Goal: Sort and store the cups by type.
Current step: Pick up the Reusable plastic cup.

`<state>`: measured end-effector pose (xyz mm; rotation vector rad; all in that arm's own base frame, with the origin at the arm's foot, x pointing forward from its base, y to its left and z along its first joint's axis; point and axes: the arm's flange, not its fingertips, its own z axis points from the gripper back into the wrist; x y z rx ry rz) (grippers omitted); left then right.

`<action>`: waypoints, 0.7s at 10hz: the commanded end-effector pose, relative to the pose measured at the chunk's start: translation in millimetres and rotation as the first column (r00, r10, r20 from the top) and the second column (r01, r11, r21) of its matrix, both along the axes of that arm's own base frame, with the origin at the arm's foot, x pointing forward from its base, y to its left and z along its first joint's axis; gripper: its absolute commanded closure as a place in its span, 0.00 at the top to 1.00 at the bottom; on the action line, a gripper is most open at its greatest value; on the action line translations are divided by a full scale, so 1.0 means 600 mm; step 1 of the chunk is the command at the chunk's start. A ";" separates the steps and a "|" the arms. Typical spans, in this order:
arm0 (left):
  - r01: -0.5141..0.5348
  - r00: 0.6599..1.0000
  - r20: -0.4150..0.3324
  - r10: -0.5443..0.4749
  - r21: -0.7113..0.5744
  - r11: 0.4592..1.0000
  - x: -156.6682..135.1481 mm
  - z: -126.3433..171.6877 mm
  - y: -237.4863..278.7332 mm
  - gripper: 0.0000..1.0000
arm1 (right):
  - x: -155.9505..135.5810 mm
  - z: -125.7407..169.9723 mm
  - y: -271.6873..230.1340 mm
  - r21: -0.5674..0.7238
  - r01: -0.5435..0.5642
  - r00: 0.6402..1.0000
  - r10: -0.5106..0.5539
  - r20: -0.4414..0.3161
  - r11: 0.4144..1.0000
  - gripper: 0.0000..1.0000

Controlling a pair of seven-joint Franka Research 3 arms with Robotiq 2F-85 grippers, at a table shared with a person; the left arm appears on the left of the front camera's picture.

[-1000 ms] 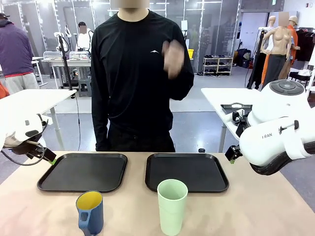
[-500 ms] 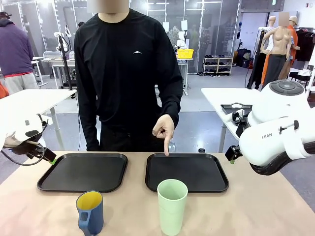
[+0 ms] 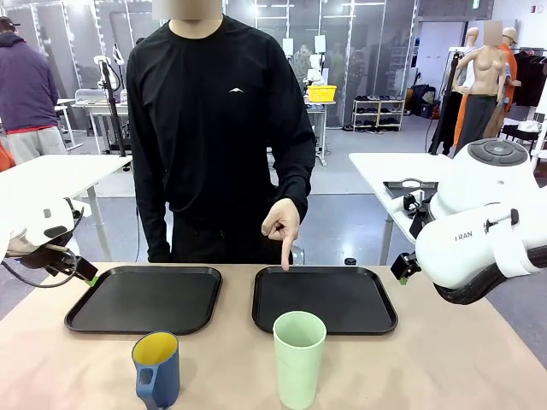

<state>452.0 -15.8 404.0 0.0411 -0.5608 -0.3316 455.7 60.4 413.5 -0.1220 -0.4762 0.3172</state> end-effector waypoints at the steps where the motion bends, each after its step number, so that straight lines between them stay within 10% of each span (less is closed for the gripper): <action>1: 0.005 1.000 0.000 -0.005 0.009 1.000 0.001 -0.001 0.004 1.00 | 0.003 -0.002 -0.001 0.004 0.000 1.000 0.000 0.005 1.000 1.00; 7: 0.005 1.000 0.000 -0.005 0.009 1.000 0.001 -0.001 0.004 1.00 | 0.003 -0.002 -0.001 0.004 0.000 1.000 0.000 0.005 1.000 1.00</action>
